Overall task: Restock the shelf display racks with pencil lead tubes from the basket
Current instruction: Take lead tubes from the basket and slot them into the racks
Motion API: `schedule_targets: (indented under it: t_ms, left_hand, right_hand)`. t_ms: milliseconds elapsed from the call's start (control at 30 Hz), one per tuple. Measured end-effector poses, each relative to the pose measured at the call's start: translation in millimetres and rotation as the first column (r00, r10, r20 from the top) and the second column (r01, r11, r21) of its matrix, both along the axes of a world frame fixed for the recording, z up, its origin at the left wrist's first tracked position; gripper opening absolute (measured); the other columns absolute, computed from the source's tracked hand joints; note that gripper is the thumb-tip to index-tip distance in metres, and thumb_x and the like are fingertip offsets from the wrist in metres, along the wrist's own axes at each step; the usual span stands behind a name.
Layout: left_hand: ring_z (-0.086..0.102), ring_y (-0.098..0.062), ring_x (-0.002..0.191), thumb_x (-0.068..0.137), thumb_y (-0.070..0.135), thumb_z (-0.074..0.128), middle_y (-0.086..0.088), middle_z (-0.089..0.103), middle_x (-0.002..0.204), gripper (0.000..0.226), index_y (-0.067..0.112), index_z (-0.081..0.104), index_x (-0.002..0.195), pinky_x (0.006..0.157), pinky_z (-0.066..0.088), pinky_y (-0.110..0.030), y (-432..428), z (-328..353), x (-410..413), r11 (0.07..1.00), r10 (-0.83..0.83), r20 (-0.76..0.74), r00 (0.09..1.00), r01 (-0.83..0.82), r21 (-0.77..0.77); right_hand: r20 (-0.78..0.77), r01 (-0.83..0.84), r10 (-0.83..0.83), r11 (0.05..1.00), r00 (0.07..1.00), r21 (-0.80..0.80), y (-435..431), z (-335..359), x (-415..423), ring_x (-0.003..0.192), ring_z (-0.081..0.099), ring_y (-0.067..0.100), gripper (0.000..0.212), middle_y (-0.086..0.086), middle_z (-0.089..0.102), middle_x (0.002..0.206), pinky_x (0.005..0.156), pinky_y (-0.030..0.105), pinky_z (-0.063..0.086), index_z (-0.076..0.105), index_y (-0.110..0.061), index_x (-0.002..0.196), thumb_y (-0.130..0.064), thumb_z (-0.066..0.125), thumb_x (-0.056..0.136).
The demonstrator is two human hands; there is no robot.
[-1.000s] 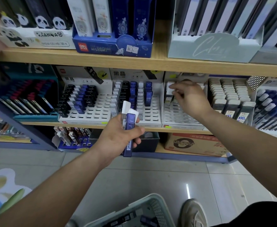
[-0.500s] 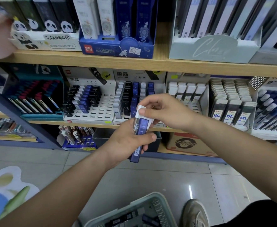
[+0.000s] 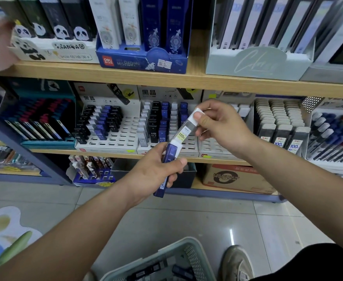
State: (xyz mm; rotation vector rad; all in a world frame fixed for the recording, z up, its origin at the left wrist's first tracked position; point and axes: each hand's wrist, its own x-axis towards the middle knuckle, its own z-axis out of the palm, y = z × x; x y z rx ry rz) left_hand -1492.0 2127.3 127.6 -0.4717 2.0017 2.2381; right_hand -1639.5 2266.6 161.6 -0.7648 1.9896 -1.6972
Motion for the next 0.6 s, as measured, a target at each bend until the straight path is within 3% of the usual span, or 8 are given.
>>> schedule_targets:
  t_ms: [200,300,400,600]
  left_hand:
    - [0.045,-0.012,0.054,0.098,0.016,0.062,0.005,0.055,0.066,0.009,0.018,0.057,0.106,0.051,0.043,-0.025,-2.2,-6.2,-3.1,0.993,0.097,-0.02,0.995,-0.098,-0.059]
    - [0.046,-0.011,0.054,0.098,0.016,0.061,0.007,0.053,0.062,0.015,0.018,0.062,0.113,0.052,0.043,-0.026,-6.4,-9.7,-4.6,0.984,0.158,-0.023,0.987,-0.159,-0.084]
    - [0.048,-0.011,0.053,0.098,0.016,0.063,0.003,0.059,0.067,0.014,0.015,0.065,0.111,0.052,0.045,-0.024,-7.8,-10.5,-4.8,0.976,0.182,-0.036,0.983,-0.185,-0.119]
    - [0.054,-0.013,0.057,0.098,0.018,0.062,0.0,0.072,0.077,0.013,0.011,0.067,0.107,0.054,0.048,-0.024,-7.1,-11.5,-5.2,0.979,0.168,-0.032,0.985,-0.171,-0.112]
  right_hand:
    - [-0.031,0.098,-0.099,0.995,0.995,-0.032,5.2,1.0,-3.5,0.059,0.062,0.018,0.005,0.009,0.067,0.081,0.058,0.032,0.056,0.059,-0.012,0.098,-0.01,0.055,0.101]
    - [-0.028,0.104,-0.104,0.995,0.994,-0.009,11.5,1.6,-8.6,0.059,0.063,0.018,0.004,0.009,0.066,0.081,0.06,0.032,0.058,0.061,-0.011,0.1,-0.012,0.057,0.1]
    - [-0.164,0.138,-0.125,0.988,0.979,0.072,22.1,-1.3,-20.4,0.064,0.068,0.022,0.004,0.009,0.067,0.084,0.063,0.035,0.059,0.066,-0.016,0.098,-0.014,0.064,0.097]
    - [-0.435,0.405,-0.298,0.897,0.85,0.175,60.0,-16.9,-61.5,0.079,0.073,0.021,0.015,-0.006,0.073,0.085,0.079,0.049,0.059,0.07,-0.035,0.086,-0.02,0.071,0.091]
